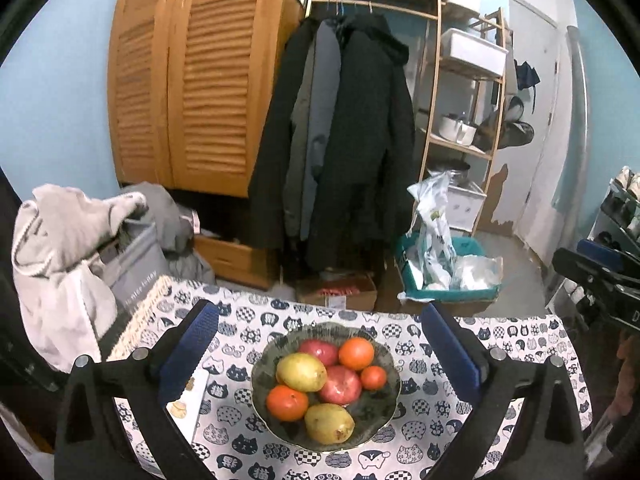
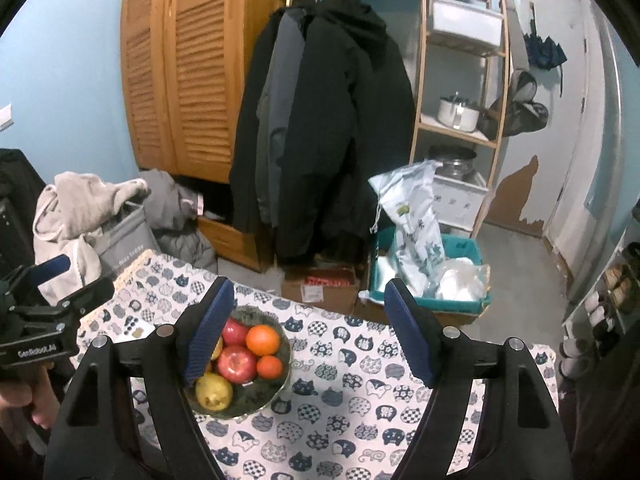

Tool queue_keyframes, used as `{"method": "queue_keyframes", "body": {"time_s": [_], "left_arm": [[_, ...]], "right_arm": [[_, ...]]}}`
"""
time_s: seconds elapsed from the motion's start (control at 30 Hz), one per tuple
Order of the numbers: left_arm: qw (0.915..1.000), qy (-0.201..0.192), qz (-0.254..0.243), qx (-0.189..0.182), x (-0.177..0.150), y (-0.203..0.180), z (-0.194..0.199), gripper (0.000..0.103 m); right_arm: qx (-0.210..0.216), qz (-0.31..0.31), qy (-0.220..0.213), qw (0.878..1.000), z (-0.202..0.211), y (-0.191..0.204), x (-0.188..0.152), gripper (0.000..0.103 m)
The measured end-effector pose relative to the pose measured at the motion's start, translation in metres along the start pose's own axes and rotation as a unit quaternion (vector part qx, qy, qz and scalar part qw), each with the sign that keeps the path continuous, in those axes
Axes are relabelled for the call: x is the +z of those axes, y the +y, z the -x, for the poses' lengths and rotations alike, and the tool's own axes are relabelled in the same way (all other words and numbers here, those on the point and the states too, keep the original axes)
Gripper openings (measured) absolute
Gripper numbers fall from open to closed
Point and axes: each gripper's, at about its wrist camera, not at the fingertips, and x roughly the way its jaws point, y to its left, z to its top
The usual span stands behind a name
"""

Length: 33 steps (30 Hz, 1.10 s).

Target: Organize fruits

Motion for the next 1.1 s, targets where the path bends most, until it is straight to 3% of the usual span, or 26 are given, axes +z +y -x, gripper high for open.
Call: {"method": "queue_keyframes", "body": {"time_s": [0.47,1.1], "left_arm": [[0.9994,-0.026,-0.022,0.002,0.009,-0.030,0.028,0.103],[0.9989,-0.025,-0.039,0.008,0.012,-0.050,0.032,0.103]], "right_arm": [[-0.031,0.004,-0.031,0.999,0.036,-0.016,-0.013,0.077],[-0.044,-0.014,-0.024,0.999,0.037,-0.036,-0.020,0.077]]}}
